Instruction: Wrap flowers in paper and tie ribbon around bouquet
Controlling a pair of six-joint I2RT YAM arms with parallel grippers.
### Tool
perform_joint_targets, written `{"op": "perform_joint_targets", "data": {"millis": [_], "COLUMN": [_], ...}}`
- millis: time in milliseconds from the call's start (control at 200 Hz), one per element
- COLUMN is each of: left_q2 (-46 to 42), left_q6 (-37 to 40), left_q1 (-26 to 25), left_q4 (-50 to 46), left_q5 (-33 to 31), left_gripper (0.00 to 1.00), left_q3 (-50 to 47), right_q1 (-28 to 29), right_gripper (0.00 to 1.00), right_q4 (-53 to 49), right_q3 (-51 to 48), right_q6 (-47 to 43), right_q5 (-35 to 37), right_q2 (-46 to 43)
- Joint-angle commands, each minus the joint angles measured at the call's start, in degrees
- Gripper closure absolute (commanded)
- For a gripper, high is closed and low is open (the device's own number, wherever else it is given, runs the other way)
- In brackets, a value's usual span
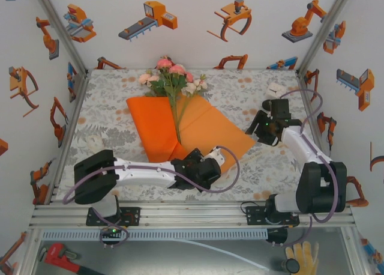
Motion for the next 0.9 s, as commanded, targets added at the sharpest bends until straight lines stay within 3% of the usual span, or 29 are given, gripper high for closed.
{"op": "perform_joint_targets", "data": {"millis": [0,75,200,320,406,541,666,896], "left_q2": [1.5,1.7,-0.5,-6.1,-12.2,-23.6,-32.2,-42.6], "left_q6": [-2.0,-3.6,-5.5,-11.4,-17.0,-26.7,-34.9,-54.2], "left_q1": [-0.2,-0.2,-0.1,2.4,5.2,9.6,10.5,10.4], "left_q4": [3.5,4.2,6.0,9.5,14.5,23.7,27.1,24.8], "left_q5": [-3.2,-4.5,-4.6,0.7,4.3,6.6,2.4,-7.8], "left_gripper": [0.22,0.29,0.52,0.84,0.96,0.99,0.99,0.99], "left_q3": [0.5,-0.5,-2.7,-7.1,-12.6,-23.0,-30.3,-40.8], "right_q1": [0.0,0.0,0.0,0.0,0.2,0.6,4.4,16.9], "right_gripper": [0.4,0.4,0.41,0.41,0.41,0.4,0.4,0.39], "right_q4": [-3.1,-3.5,-4.2,-4.7,-4.1,-0.2,7.6,17.6], "right_q3": [1.4,1.6,1.9,2.2,1.9,-0.2,-3.2,-1.1], "right_q6": [-1.0,-1.0,-0.9,-0.5,-0.4,0.9,3.0,4.7], "right_q5": [0.3,0.6,0.8,-0.9,-2.1,-5.2,-9.4,-8.8], "right_q2": [-1.7,-2.4,-3.4,-4.8,-7.2,-11.0,-10.9,1.4]}}
